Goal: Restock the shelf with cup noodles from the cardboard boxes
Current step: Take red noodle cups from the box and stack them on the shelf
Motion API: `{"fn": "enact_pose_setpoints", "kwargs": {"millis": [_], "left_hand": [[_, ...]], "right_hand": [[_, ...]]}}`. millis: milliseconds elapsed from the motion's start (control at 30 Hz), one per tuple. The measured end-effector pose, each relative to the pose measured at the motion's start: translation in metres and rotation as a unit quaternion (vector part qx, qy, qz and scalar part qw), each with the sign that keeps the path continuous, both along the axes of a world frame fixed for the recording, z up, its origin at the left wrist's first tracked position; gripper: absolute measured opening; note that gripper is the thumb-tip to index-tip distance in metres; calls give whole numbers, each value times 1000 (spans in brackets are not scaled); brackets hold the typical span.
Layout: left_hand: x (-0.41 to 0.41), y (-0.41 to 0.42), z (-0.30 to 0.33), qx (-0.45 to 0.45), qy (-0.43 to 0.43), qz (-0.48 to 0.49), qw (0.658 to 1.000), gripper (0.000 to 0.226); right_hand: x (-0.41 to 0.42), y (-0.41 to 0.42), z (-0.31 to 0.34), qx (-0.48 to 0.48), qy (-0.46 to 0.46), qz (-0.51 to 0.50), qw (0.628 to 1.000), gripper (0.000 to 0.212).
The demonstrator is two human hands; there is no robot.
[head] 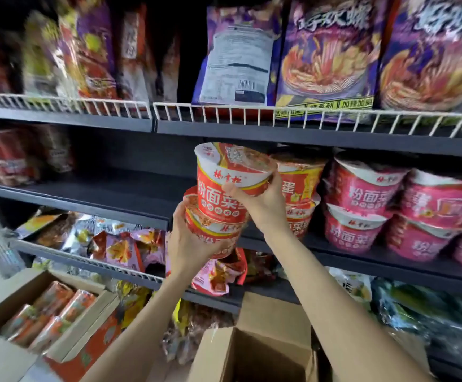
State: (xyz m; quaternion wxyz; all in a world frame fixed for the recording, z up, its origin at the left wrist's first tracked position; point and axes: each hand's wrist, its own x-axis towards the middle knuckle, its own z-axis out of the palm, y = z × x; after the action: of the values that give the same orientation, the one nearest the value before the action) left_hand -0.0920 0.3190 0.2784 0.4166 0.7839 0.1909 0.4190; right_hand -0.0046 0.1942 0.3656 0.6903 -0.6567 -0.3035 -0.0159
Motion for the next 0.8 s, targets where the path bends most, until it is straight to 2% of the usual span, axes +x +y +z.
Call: {"fn": "enact_pose_setpoints", "kwargs": {"millis": [67, 233, 333, 400, 500, 567, 667, 733, 800], "left_hand": [[25, 10, -10, -5, -8, 9, 1000, 114], [82, 27, -35, -57, -11, -8, 998, 115], [106, 40, -42, -75, -7, -28, 997, 116], [116, 48, -40, -91, 14, -45, 995, 113], [129, 67, -30, -54, 101, -64, 991, 106], [133, 82, -28, -30, 140, -104, 984, 103], [131, 99, -32, -86, 116, -147, 979, 88], [131, 100, -30, -165, 79, -160, 970, 66], [140, 98, -25, -183, 81, -185, 962, 46]], "right_hand": [[18, 19, -6, -8, -7, -29, 1000, 81], [54, 58, -22, -75, -28, -105, 991, 114], [64, 71, -34, -165, -57, -132, 976, 111], [59, 72, -49, -240, -113, -167, 949, 98], [46, 71, -85, -265, -277, -254, 888, 72], [49, 75, -109, -295, -360, -252, 848, 60], [70, 79, -123, -390, -408, -222, 795, 58], [85, 82, -125, -429, -415, -223, 771, 61], [99, 86, -126, -461, -416, -234, 748, 64]]}}
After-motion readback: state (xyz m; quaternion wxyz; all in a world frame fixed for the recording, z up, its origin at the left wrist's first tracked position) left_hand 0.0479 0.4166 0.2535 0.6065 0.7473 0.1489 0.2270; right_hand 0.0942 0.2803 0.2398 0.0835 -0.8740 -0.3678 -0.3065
